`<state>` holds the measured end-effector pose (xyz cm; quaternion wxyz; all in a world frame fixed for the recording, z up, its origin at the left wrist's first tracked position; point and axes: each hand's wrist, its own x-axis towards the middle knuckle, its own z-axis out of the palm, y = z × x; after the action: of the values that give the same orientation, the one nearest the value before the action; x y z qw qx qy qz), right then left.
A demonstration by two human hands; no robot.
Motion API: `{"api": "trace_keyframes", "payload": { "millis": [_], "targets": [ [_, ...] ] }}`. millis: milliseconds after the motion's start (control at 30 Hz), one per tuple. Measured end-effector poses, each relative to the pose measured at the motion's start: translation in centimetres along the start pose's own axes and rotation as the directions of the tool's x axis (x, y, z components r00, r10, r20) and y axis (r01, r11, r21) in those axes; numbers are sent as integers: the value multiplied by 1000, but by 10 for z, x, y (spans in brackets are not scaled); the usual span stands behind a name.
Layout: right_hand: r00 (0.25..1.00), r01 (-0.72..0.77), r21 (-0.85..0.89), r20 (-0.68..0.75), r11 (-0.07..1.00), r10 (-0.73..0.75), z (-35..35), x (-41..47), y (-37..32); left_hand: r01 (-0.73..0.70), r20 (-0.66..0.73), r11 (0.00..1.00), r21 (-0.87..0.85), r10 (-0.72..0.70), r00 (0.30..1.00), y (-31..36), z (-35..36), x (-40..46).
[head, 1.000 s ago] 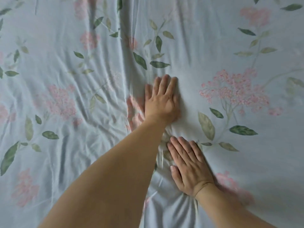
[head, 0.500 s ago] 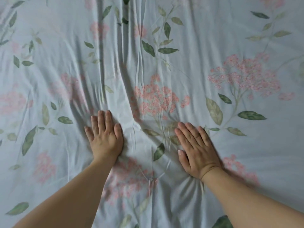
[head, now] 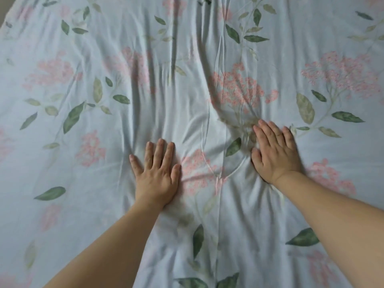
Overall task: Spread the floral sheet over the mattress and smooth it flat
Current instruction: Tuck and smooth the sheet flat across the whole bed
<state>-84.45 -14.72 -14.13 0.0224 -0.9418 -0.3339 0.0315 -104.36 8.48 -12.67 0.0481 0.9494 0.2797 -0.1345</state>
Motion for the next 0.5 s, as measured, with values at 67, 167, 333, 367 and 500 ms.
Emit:
{"api": "trace_keyframes", "payload": {
  "millis": [67,167,333,367,500],
  "targets": [
    [994,-105,47,-9,993,106,-12,7,-19,3,49,999,33,-4,999,-26,5,-29],
    [958,-275,38,91,961,271,-22,7,-75,94,116,995,22,-96,989,-67,5,-64],
    [887,-198,27,430,980,167,-21,-78,-228,279,313,960,-19,-259,914,-137,-13,-119],
    [855,-149,50,508,988,103,-22,-99,-249,320,348,946,-47,-285,893,-149,-14,-127],
    [677,15,127,728,992,-104,-44,-161,-308,301,497,954,-5,-259,828,-218,-14,-172]
  ]
}}
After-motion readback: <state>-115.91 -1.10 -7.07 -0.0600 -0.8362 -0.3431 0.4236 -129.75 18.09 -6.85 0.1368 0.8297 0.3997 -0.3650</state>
